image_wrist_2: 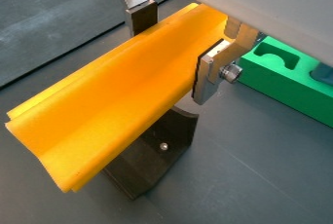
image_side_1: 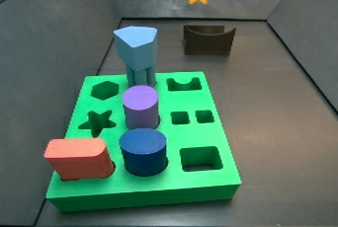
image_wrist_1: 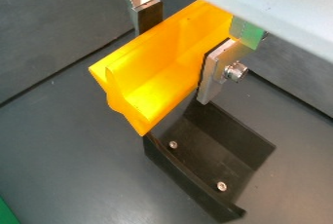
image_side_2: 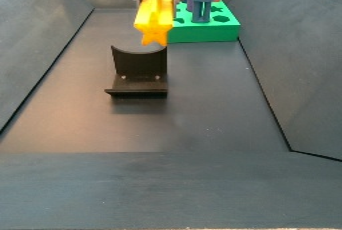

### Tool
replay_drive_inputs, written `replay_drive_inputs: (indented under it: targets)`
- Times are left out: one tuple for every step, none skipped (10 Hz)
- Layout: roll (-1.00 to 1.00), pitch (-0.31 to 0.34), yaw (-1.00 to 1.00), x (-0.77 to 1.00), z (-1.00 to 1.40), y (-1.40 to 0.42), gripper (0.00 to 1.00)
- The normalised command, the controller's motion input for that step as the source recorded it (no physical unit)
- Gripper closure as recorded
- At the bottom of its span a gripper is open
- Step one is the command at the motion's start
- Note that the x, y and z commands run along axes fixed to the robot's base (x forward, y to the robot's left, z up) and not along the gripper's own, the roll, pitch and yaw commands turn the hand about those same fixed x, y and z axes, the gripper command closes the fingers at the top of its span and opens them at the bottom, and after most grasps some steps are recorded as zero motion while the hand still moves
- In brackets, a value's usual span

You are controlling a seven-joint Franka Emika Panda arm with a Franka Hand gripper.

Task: Pick up the star object. Move up. Place the star object on the fixture. Regrasp the star object. Move to above the board. Insert the star object.
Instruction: Place the star object on the fixture.

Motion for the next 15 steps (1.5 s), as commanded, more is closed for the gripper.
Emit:
replay_drive_inputs:
  targets:
    - [-1.0,-0.027,0.04,0.61,0.35,0.07,1.0]
    - [-1.0,-0.019,0.03,0.49,0.31,0.07,1.0]
    - [-1.0,-0.002,0.03,0.38,0.18,0.08,1.0]
    - [-1.0,0.011,0.02,0.28,0.08,0.06,1.0]
    - [-1.0,0.029,0.01,0.2,0.05,0.04,1.0]
    - [-1.0,0.059,0.0,0.08,0.03,0.05,1.0]
    - [-1.0,0.06,-0.01,0.04,0.02,0.04,1.0]
    - [-1.0,0.066,-0.02,0.03,0.0,0.04,1.0]
    - [-1.0,0.084,-0.04,0.05,0.0,0.04,1.0]
    - [-0.84,0.112,-0.07,0.07,-0.01,0.05,1.0]
    - [-0.73,0.109,-0.07,0.08,-0.01,0.05,1.0]
    - [-0.55,0.098,-0.09,0.08,-0.01,0.05,1.0]
    - [-0.33,0.082,-0.09,0.07,-0.01,0.04,1.0]
    - [-1.0,0.232,-0.09,0.12,-1.0,0.13,1.0]
    - [-1.0,0.224,-0.1,0.13,-1.0,0.13,1.0]
